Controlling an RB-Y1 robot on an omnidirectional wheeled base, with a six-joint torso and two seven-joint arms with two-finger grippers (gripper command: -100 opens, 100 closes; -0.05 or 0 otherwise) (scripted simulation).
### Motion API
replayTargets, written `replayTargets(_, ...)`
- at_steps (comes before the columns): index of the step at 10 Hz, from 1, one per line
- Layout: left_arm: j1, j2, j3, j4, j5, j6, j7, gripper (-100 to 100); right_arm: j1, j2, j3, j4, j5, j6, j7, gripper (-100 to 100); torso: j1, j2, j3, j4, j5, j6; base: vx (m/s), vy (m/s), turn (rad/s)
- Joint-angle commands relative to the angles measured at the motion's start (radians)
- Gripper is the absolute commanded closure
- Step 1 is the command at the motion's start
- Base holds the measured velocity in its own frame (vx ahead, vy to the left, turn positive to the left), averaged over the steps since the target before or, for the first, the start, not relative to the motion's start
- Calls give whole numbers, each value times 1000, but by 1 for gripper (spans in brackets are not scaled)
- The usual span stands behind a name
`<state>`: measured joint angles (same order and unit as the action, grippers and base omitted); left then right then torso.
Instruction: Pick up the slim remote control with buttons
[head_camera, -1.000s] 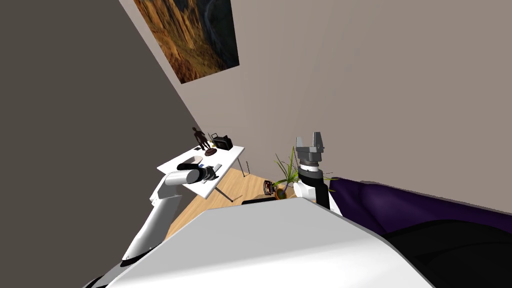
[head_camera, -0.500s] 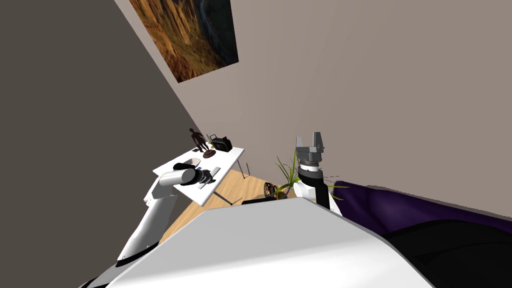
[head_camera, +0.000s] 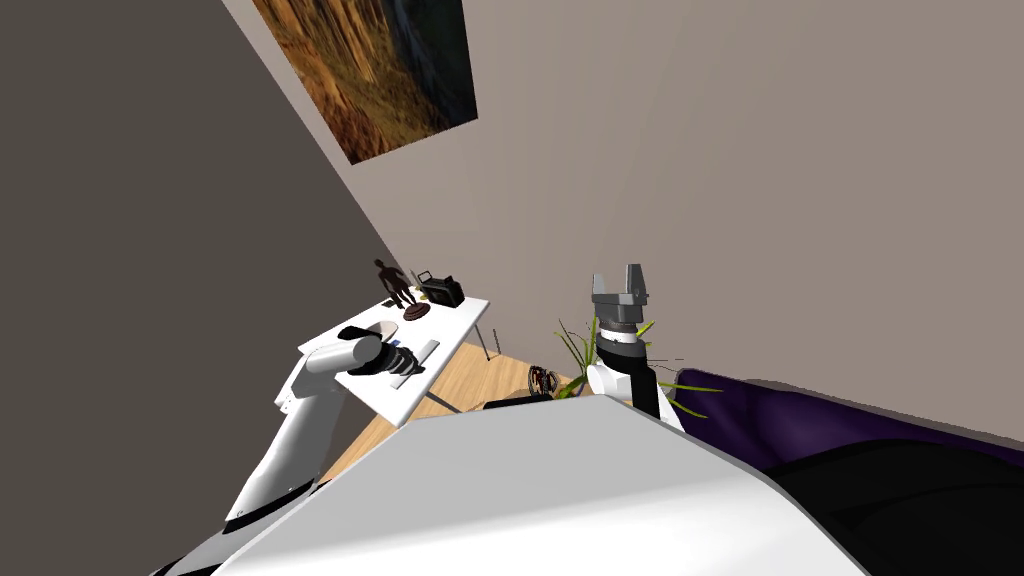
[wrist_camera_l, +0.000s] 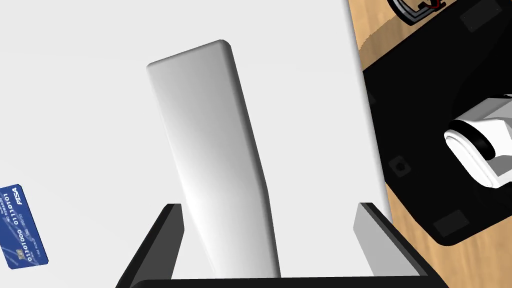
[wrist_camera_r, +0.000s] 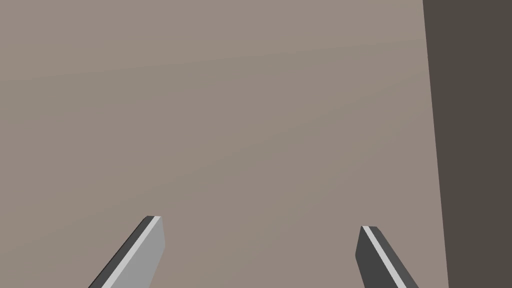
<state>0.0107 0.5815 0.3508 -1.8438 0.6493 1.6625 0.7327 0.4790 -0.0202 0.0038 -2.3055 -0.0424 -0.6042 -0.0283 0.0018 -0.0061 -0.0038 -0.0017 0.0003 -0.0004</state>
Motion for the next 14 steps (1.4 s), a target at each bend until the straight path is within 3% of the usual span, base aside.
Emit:
replayTargets(1,3,3,23,16,10,48,22,-100,0,0,0,0,0,0,0,0,0,0,0,0,0,0,86,-2,-2)
replayTargets(3,4,8,53,46,22,102,53,-100,0,0,0,0,0,0,0,0,0,4,2,1,0,0,21,26,-87)
replayTargets(12,4,8,53,46,22,102,53,-100,0,0,0,0,0,0,0,0,0,7,4,2,0,0,-1,5,4)
replayTargets(14,-23,35,63,54,25,104,94,-100,0,0,0,0,0,0,0,0,-3,8,5,2,-1,1,-22,-30,-120)
